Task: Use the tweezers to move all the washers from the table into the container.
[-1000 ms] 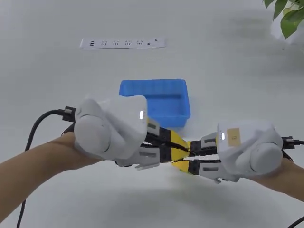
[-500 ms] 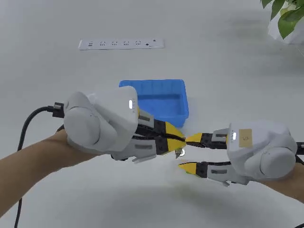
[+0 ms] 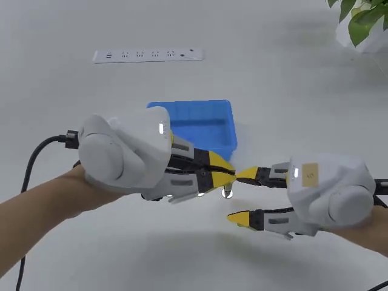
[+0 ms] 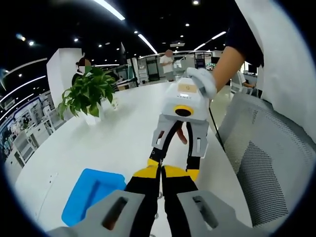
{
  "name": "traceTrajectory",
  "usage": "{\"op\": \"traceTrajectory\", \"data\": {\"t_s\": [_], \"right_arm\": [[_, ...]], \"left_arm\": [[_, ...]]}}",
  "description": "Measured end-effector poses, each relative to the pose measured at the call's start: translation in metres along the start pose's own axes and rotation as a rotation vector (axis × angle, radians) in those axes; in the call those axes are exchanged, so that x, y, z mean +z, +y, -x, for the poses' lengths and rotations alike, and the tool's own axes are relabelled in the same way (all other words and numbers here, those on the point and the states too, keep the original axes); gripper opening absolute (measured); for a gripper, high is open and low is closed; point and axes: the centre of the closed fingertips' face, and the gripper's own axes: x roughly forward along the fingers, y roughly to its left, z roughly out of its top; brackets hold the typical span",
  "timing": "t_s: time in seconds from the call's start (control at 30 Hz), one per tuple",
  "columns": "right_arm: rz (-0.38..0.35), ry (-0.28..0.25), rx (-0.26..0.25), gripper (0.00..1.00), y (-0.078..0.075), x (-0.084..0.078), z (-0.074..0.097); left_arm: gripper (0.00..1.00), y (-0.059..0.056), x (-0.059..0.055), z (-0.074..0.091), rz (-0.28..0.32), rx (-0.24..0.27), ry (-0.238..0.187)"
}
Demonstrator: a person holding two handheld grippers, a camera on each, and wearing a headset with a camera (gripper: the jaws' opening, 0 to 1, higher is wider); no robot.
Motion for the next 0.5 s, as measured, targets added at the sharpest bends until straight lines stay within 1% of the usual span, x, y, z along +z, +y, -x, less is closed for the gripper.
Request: {"op": "traceTrajectory", "data": {"t_s": [0.17,0.27,0.33,0.4,0.43,0.47,0.5], "right_arm": [[-0.006,0.003,-0.003,0.39,-0.001,-0.003,0.002],[-0.011,0.006,-0.004,0.39,-0.002,-0.005,0.003],[-0.015,0.008,-0.002,0.39,-0.001,-0.006,0.003],[-0.018,0.011,0.000,0.39,0.000,-0.008,0.003],[-0.019,0.013,0.003,0.39,0.000,-0.009,0.004],[-0.020,0.014,0.004,0.39,0.001,-0.009,0.004],[-0.020,0.015,0.005,0.39,0.001,-0.009,0.003]], "left_arm": [[0.05,0.000,-0.003,-0.006,-0.007,-0.011,0.004],[0.05,0.001,-0.002,-0.008,-0.007,-0.013,-0.004],[0.05,0.000,-0.002,-0.011,0.003,-0.023,-0.007],[0.05,0.000,-0.006,-0.013,0.003,-0.029,0.007],[0.05,-0.001,-0.004,-0.013,0.024,-0.032,-0.011],[0.05,0.000,-0.004,-0.012,0.029,-0.032,-0.010],[0.05,0.003,-0.005,-0.011,0.024,-0.025,-0.010]]}}
